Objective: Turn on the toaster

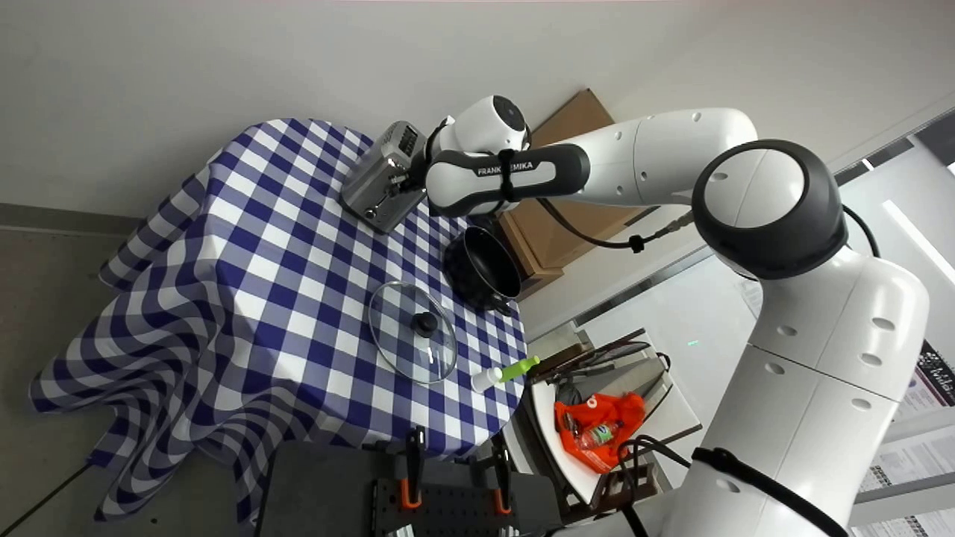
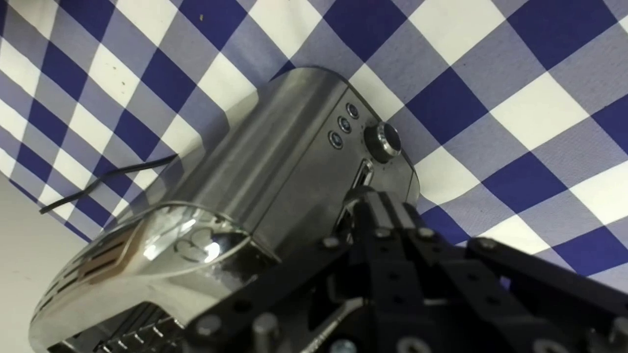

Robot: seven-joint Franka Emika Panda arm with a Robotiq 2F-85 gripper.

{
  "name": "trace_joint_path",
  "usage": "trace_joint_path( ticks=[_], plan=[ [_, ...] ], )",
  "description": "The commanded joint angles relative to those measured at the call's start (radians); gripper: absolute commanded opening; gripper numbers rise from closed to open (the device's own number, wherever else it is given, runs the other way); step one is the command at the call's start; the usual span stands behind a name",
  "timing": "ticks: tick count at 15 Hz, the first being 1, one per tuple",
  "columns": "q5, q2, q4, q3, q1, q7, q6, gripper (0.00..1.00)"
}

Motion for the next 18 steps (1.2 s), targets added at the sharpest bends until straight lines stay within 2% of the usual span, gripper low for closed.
trace_joint_path(
  ticks=[1,11,15,17,18],
  plan=[
    [-0.032,0.054,0.042,-0.031,0.024,0.032,0.035,0.00],
    [-0.020,0.189,0.105,-0.037,0.019,0.008,0.080,0.00],
    [-0.020,0.193,0.099,-0.045,0.026,0.011,0.079,0.00],
    [-0.001,0.164,0.083,-0.014,0.002,-0.005,0.061,0.00],
    [0.026,0.123,0.061,0.033,-0.036,-0.031,0.034,0.00]
  ],
)
